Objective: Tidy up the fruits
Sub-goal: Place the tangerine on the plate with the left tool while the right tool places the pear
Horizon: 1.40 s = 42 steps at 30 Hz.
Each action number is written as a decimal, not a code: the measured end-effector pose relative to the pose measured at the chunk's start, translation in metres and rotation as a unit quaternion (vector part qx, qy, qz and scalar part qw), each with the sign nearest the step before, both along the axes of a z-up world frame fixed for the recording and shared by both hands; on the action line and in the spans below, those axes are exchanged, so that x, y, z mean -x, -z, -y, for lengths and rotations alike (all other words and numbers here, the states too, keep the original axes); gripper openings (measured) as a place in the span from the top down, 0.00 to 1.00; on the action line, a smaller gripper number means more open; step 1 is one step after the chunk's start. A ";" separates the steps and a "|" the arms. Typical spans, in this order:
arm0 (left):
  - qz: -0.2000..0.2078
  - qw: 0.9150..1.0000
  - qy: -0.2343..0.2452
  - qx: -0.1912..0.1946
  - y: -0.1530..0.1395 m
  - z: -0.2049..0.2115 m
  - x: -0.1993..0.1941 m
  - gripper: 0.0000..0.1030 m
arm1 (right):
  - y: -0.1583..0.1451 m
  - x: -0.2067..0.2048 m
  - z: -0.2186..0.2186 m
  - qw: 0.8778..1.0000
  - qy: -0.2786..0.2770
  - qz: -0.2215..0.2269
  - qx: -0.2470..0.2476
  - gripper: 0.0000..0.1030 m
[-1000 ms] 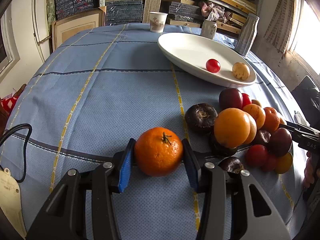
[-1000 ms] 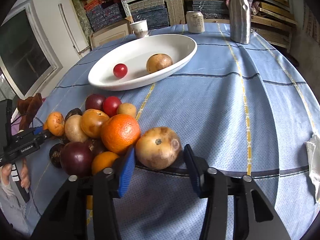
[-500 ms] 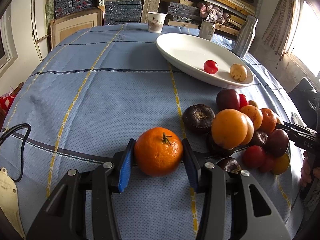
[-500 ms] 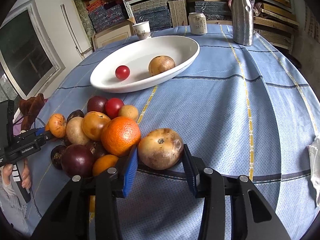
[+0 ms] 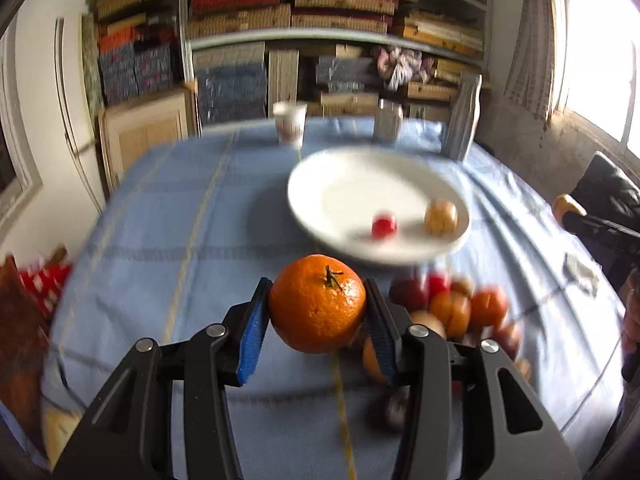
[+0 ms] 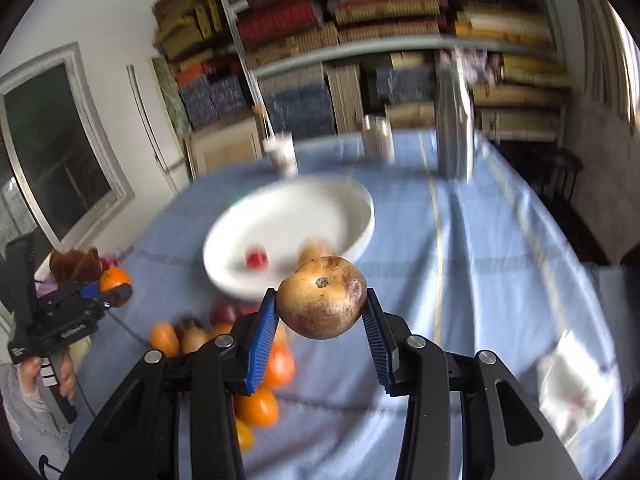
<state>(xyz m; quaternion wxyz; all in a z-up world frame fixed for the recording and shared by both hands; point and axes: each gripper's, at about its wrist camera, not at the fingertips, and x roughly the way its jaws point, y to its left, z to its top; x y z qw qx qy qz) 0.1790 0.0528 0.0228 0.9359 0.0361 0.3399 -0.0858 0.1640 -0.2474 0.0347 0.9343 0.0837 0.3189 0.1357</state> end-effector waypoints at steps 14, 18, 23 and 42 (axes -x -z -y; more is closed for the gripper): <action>-0.046 0.999 0.008 0.016 0.024 0.045 -0.138 0.56 | 0.011 -0.141 -0.050 0.999 -0.006 -0.037 0.008 0.58; -0.076 0.997 0.011 0.018 0.050 0.048 -0.161 0.56 | 0.048 -0.170 -0.056 0.997 -0.002 -0.081 0.015 0.58; -0.094 0.995 0.016 0.042 0.061 0.042 -0.172 0.56 | 0.071 -0.183 -0.061 0.994 -0.003 -0.104 0.027 0.58; -0.008 0.999 0.005 0.039 -0.002 0.027 -0.133 0.28 | -0.007 -0.124 -0.060 1.000 -0.029 0.005 0.000 0.41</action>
